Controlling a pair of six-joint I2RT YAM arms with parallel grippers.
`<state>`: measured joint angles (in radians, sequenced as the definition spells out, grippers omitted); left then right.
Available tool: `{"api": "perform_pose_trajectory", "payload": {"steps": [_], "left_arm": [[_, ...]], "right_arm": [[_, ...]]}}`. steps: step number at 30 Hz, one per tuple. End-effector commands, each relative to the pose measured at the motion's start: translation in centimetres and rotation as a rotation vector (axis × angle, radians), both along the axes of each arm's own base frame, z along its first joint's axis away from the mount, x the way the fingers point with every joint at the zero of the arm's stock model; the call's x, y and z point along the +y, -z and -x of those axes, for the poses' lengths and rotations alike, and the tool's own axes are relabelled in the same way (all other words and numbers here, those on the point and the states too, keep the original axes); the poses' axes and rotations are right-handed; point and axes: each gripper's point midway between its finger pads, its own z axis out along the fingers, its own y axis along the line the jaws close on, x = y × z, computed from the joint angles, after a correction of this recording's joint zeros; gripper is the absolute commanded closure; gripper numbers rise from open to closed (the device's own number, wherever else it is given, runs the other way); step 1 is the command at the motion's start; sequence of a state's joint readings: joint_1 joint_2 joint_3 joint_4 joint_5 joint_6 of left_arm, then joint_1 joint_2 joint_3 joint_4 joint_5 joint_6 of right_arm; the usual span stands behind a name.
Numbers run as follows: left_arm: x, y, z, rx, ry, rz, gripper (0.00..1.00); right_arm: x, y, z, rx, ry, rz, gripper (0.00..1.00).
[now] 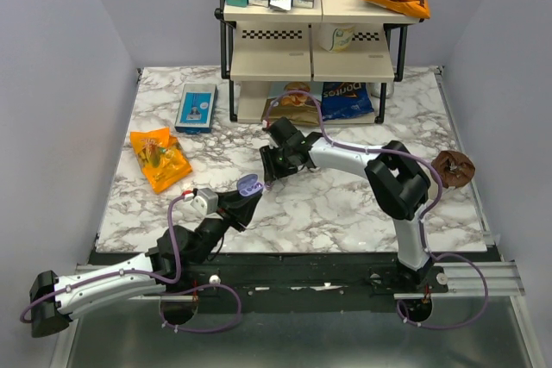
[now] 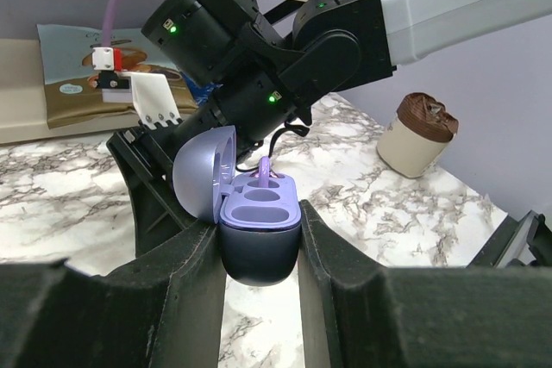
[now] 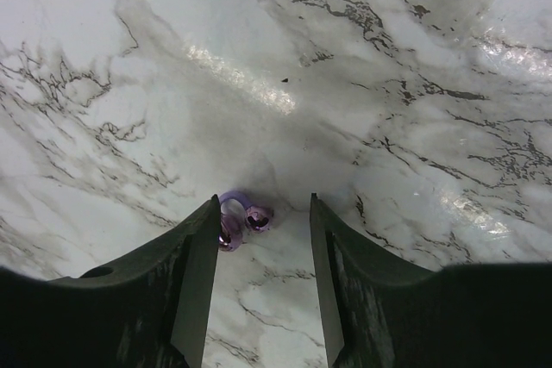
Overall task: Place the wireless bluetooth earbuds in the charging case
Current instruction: Adjust the earbud at the center of the board.
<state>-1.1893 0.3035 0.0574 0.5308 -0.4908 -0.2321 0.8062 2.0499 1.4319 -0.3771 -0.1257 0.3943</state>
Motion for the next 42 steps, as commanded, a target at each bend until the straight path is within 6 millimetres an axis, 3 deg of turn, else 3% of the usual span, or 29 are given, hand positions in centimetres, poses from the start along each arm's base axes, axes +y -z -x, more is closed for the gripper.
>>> {"api": "perform_pose_trajectory", "payload": {"steps": [1, 9, 23, 37, 42], "left_arm": [[0.3, 0.3, -0.1, 0.003, -0.015, -0.002, 1.00], [0.2, 0.4, 0.0, 0.004, -0.010, -0.005, 1.00], [0.1, 0.0, 0.2, 0.000, 0.003, 0.007, 1.00], [0.0, -0.3, 0.4, -0.003, 0.016, 0.017, 1.00], [0.1, -0.5, 0.5, -0.006, 0.013, 0.017, 1.00]], "right_arm": [[-0.7, 2.2, 1.5, 0.057, 0.001, 0.043, 0.48], [-2.0, 3.2, 3.0, 0.097, 0.036, 0.062, 0.58], [-2.1, 4.6, 5.9, 0.163, 0.083, 0.149, 0.64], [-1.4, 4.4, 6.9, 0.245, 0.181, 0.071, 0.98], [-2.4, 3.8, 6.5, 0.305, 0.349, -0.053, 0.99]]}}
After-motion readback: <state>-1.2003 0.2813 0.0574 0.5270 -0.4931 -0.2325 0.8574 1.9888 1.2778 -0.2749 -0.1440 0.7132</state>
